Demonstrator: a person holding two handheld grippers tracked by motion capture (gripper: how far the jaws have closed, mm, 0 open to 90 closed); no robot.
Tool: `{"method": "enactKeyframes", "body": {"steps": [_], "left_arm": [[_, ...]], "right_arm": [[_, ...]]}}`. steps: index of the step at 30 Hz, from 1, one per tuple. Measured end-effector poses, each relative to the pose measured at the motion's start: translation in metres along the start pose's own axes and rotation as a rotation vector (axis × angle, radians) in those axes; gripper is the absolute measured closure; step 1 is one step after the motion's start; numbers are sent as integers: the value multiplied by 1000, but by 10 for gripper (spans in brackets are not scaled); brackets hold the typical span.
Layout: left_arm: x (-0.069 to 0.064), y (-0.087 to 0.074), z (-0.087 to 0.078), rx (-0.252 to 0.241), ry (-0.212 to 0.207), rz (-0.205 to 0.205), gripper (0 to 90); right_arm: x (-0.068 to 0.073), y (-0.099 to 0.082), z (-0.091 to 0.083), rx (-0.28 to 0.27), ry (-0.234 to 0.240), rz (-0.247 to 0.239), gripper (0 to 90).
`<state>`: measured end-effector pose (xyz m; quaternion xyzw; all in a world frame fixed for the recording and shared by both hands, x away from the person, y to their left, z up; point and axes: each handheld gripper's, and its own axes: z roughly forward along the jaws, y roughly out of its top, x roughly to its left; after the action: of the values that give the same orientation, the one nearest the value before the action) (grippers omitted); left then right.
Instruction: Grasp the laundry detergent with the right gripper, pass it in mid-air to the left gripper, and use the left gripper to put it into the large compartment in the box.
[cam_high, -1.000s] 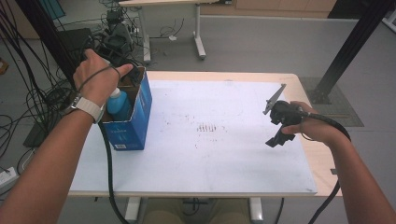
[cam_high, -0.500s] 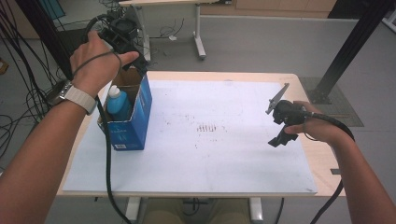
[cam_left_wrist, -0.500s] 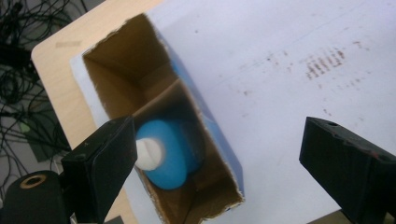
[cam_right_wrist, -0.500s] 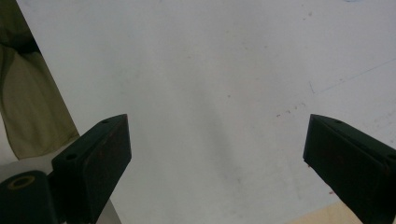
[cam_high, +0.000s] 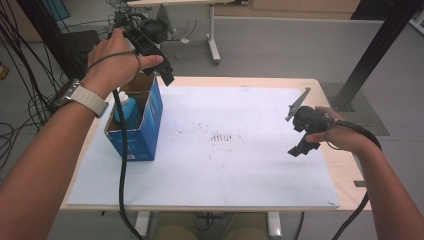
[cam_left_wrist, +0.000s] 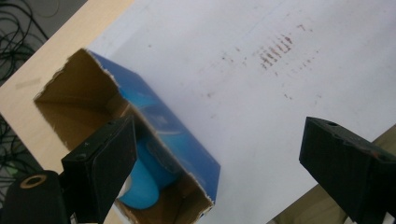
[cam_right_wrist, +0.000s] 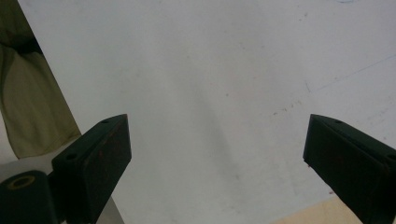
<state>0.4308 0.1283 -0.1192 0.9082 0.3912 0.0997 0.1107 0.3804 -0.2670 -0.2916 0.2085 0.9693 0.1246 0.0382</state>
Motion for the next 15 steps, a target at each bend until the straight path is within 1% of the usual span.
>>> {"method": "enactKeyframes", "body": {"steps": [2, 4, 5, 6, 7, 8, 10, 11, 13, 15], "left_arm": [[-3, 4, 4, 11, -13, 19, 116], [-3, 5, 5, 11, -17, 24, 116], [-4, 7, 7, 7, -22, 28, 116], [-6, 9, 9, 6, -31, 46, 116], [-6, 9, 9, 6, -31, 46, 116], [-8, 10, 11, 2, -32, 63, 116], [-11, 13, 15, -12, -42, 82, 116], [-11, 13, 15, -12, -42, 82, 116], [-12, 14, 19, -18, -56, 94, 117], [-15, 14, 24, -17, -69, 116, 116]], "right_arm": [[0, -1, -1, 4, -2, 2, 74], [0, -1, -2, 6, -4, 2, 74], [0, -2, -2, 2, -4, 3, 74], [0, -2, -4, 1, -8, 5, 74], [0, -2, -4, 1, -8, 5, 74], [0, -2, -5, -2, -8, 5, 74], [0, -2, -6, -4, -12, 5, 74], [0, -2, -6, -6, -13, 8, 74], [-1, -2, -6, -8, -12, 11, 73], [0, -3, -3, -3, -9, 10, 73]]}}
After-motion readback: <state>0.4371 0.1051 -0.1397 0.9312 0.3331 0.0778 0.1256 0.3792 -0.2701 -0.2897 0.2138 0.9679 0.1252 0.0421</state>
